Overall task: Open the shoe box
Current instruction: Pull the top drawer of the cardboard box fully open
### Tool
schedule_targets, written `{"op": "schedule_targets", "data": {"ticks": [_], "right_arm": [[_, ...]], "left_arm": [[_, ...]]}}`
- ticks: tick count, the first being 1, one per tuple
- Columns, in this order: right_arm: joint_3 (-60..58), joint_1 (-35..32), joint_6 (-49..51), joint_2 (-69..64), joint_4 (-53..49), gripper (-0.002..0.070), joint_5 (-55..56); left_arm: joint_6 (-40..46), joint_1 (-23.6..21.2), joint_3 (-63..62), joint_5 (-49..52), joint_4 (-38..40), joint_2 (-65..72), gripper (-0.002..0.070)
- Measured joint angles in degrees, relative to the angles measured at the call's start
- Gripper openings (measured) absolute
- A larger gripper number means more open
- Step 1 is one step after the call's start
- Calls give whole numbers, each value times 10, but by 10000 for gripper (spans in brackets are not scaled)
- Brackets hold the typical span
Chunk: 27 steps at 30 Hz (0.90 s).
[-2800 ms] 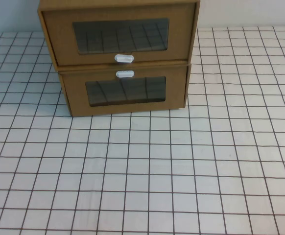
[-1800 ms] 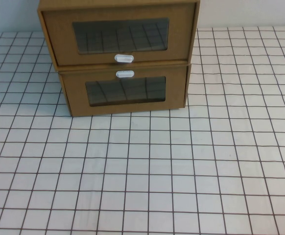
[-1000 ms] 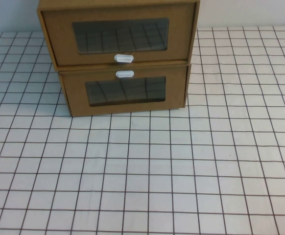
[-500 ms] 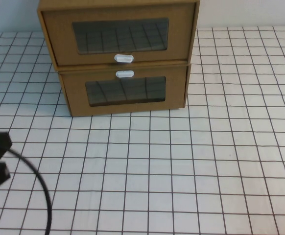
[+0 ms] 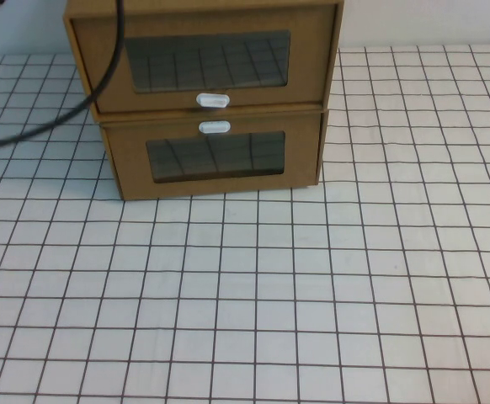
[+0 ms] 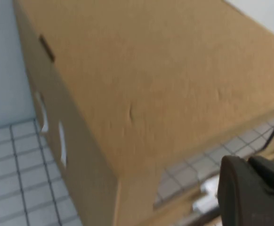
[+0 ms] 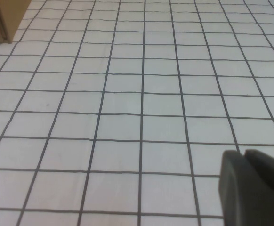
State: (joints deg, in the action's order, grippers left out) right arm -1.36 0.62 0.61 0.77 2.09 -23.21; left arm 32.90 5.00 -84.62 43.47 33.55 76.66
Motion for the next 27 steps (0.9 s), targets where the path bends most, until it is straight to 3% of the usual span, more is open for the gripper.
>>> {"op": "schedule_targets", "data": {"ticks": [5, 12, 19, 27], "right_arm": [[0, 0, 0, 0, 0, -13, 0], [0, 0, 0, 0, 0, -13, 0], [0, 0, 0, 0, 0, -13, 0], [0, 0, 0, 0, 0, -13, 1]], "left_arm": [[1, 6, -189, 63, 12, 132, -2], [-1, 54, -361, 95, 12, 279, -2], [0, 88, -412, 75, 12, 360, -2], [2, 93, -412, 51, -14, 394, -2]]}}
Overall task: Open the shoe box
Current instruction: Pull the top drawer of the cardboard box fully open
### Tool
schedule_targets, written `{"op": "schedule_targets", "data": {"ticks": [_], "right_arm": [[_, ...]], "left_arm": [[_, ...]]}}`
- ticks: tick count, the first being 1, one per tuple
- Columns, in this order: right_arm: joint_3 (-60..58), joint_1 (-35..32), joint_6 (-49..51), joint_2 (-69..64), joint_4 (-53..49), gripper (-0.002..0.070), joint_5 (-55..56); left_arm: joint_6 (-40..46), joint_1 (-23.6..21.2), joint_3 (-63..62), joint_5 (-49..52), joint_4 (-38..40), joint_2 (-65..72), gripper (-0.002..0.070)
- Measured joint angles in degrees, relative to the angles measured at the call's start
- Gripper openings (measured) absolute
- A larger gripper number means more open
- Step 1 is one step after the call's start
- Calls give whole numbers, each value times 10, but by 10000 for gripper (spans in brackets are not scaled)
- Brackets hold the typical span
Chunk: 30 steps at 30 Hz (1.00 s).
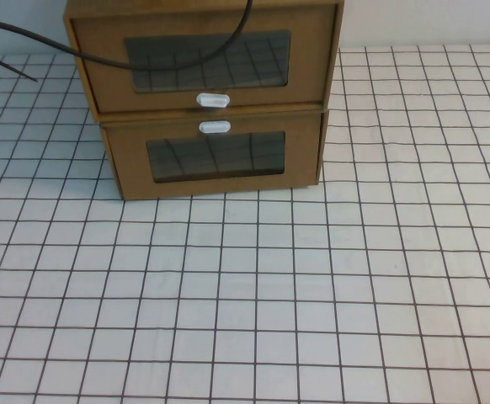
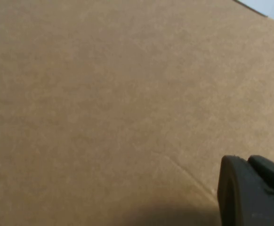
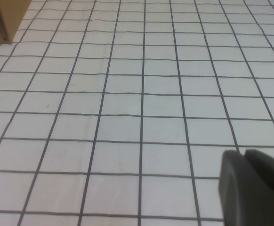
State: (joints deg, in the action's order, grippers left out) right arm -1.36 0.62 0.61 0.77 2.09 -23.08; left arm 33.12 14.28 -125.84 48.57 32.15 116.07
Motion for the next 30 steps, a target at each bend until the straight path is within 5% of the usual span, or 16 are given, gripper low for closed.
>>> {"op": "schedule_targets", "data": {"ticks": [19, 30], "right_arm": [[0, 0, 30, 0, 222, -13, 257], [217, 0, 24, -159, 265, -13, -126]], "left_arm": [[-6, 0, -3, 21, -12, 5, -2], [-19, 0, -4, 29, -12, 5, -2]]}}
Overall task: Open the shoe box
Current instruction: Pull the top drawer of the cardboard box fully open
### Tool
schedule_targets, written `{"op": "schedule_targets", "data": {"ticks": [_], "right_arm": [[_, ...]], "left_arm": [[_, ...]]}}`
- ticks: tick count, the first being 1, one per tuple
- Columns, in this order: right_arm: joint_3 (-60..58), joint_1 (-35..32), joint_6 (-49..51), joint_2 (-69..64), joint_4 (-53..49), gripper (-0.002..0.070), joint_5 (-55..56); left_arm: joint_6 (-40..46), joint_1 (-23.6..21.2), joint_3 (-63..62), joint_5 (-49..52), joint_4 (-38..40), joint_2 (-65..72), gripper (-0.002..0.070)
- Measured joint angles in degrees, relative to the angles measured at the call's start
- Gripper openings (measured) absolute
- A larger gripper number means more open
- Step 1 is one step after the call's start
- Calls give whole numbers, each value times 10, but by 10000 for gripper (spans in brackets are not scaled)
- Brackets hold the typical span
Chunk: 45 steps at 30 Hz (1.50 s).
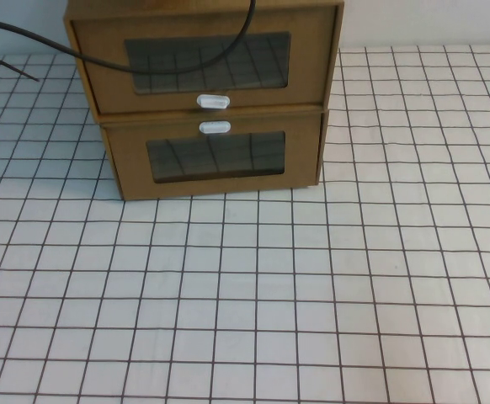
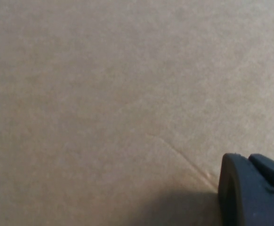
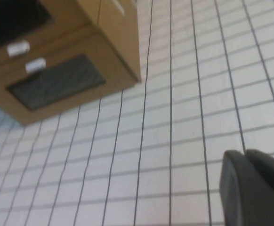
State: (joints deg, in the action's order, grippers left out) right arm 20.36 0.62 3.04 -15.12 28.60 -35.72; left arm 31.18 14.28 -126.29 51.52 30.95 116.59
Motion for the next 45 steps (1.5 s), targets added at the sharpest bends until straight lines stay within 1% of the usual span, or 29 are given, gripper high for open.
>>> {"op": "schedule_targets", "data": {"ticks": [3, 6, 9, 14, 17, 20, 23, 27, 31, 34, 38, 41, 44, 45], "right_arm": [[72, 0, -51, -87, -1, -13, -89], [136, 0, -100, -165, -1, -13, -137], [191, 0, -147, -237, 11, -13, -159], [281, 7, -216, -354, 48, -13, -166], [332, 43, -227, -420, 49, -13, -166], [379, 110, -218, -489, 26, -13, -158], [428, 190, -180, -552, -25, -13, -142], [496, 307, -119, -642, -119, -13, -135], [564, 416, -72, -731, -243, -13, -135], [598, 475, -46, -780, -358, -13, -123], [608, 520, -19, -820, -515, -13, -83], [608, 527, 6, -840, -599, -1, -40], [608, 527, 27, -852, -668, 56, 0], [608, 527, 40, -855, -694, 89, 13]], "left_arm": [[-4, 0, 0, 0, 0, 0, -2], [-6, 0, -1, 2, 0, 0, -2], [-8, 0, -1, 3, 0, 0, -2], [-9, 0, -1, 3, 0, 0, -2], [-9, 0, -1, 4, 0, 0, -2], [-9, 0, -1, 5, 0, 0, -2], [-9, 0, -1, 5, 0, 0, -2], [-10, 0, -1, 6, 0, 0, -2], [-10, 0, -1, 9, 0, 0, -2], [-10, 0, -1, 11, 0, 0, -2], [-10, 0, -1, 14, 0, 0, -2], [-10, 0, -1, 15, 0, 0, -2], [-12, 0, -1, 15, 0, 0, -2], [-13, 0, -1, 15, 0, 0, -2]]}}
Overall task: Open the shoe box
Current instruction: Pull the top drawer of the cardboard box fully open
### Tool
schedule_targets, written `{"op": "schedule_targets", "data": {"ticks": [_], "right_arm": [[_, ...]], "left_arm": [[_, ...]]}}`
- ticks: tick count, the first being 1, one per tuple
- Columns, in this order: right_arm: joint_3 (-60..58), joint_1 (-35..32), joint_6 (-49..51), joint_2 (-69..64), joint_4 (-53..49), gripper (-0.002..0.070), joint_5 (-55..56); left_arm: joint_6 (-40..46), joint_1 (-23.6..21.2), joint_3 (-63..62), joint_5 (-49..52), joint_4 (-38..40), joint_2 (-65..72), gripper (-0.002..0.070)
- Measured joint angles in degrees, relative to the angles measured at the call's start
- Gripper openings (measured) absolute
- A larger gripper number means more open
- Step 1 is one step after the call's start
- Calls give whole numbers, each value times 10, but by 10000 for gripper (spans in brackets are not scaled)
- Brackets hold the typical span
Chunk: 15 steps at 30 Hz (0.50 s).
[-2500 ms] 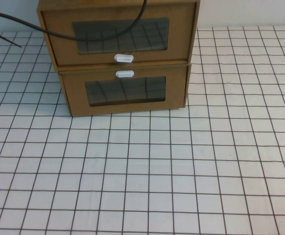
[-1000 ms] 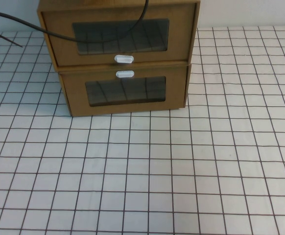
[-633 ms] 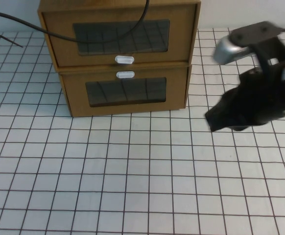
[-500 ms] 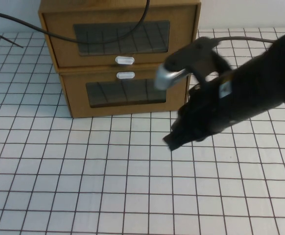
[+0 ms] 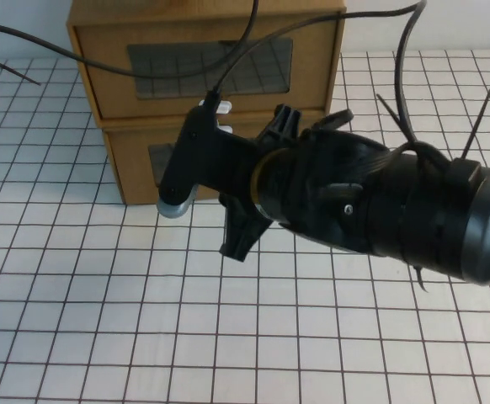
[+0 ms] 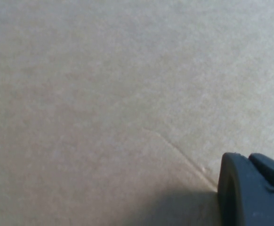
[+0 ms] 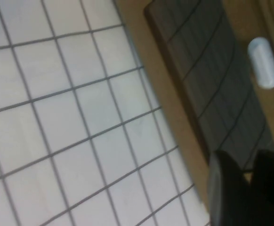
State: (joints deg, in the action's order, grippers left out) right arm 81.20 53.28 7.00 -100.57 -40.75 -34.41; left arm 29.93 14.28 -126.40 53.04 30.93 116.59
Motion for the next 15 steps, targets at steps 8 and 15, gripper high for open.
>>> {"op": "schedule_targets", "data": {"ticks": [8, 15], "right_arm": [[1, 0, 161, -25, -212, 274, 56], [17, -22, 240, -48, -322, 281, 114]], "left_arm": [[-1, 0, 0, 1, 0, 0, -2], [-2, 0, -2, 14, 0, 0, -2]]}}
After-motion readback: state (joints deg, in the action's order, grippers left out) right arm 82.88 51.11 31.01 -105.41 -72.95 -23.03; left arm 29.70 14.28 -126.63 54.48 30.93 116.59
